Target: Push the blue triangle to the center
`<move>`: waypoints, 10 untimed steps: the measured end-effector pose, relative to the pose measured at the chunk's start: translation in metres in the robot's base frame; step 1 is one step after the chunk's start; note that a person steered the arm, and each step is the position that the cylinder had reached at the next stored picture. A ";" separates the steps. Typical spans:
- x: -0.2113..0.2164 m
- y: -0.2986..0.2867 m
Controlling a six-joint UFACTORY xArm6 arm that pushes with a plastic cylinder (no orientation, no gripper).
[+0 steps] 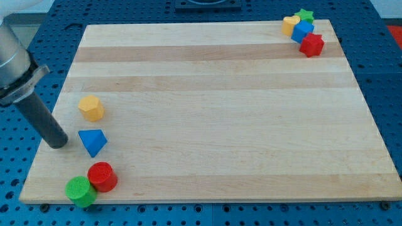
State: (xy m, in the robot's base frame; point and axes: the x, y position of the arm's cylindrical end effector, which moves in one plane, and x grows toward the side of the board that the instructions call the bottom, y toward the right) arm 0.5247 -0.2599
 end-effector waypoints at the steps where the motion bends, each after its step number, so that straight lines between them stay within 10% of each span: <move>1: -0.002 0.021; 5: 0.022 0.015; 10: -0.015 0.141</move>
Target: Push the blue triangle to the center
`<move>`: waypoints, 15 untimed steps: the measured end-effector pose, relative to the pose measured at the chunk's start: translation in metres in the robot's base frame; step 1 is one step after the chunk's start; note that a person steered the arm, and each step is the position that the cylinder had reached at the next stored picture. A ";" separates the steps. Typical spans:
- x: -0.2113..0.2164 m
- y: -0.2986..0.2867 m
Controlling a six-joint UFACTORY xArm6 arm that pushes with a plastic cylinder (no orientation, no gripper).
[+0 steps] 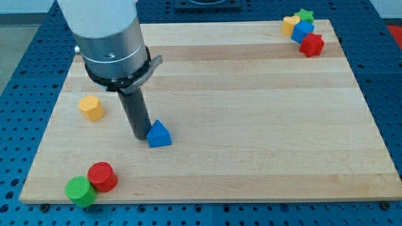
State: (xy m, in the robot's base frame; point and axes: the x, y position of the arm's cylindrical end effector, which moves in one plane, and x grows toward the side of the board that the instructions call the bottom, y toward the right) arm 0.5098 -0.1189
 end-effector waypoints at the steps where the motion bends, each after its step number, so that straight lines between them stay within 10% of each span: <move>1: 0.000 0.000; 5: -0.018 0.118; 8: 0.028 0.044; 10: 0.041 0.134; 12: -0.064 0.102; 15: -0.056 0.085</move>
State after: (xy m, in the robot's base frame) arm 0.4534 -0.0340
